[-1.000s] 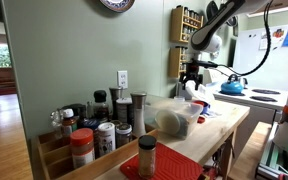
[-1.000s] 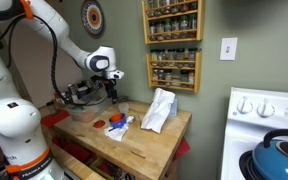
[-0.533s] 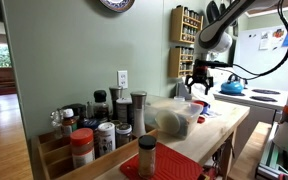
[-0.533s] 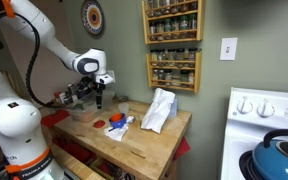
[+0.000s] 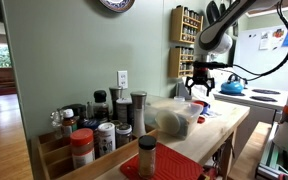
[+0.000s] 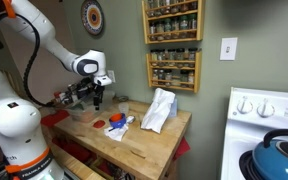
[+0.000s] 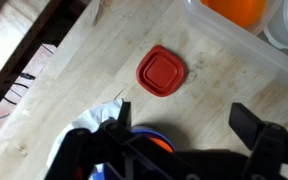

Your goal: Put the lid on the container

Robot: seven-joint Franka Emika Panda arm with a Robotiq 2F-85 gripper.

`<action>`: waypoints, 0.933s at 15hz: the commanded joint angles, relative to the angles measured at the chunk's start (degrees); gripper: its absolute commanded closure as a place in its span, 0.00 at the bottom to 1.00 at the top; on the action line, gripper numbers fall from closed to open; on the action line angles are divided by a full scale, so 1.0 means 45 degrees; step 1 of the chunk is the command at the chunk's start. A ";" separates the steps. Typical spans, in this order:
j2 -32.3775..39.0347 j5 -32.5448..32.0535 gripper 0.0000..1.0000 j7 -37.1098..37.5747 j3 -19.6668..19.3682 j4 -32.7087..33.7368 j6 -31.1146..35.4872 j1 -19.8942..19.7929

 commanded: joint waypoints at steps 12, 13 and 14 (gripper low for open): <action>0.2850 0.2992 0.00 0.2120 0.0206 -0.1053 0.5216 0.0812; 0.2998 0.3583 0.00 0.1956 0.0172 -0.1046 0.5428 0.0906; 0.3186 0.3918 0.00 0.1971 0.0186 -0.1044 0.5600 0.0940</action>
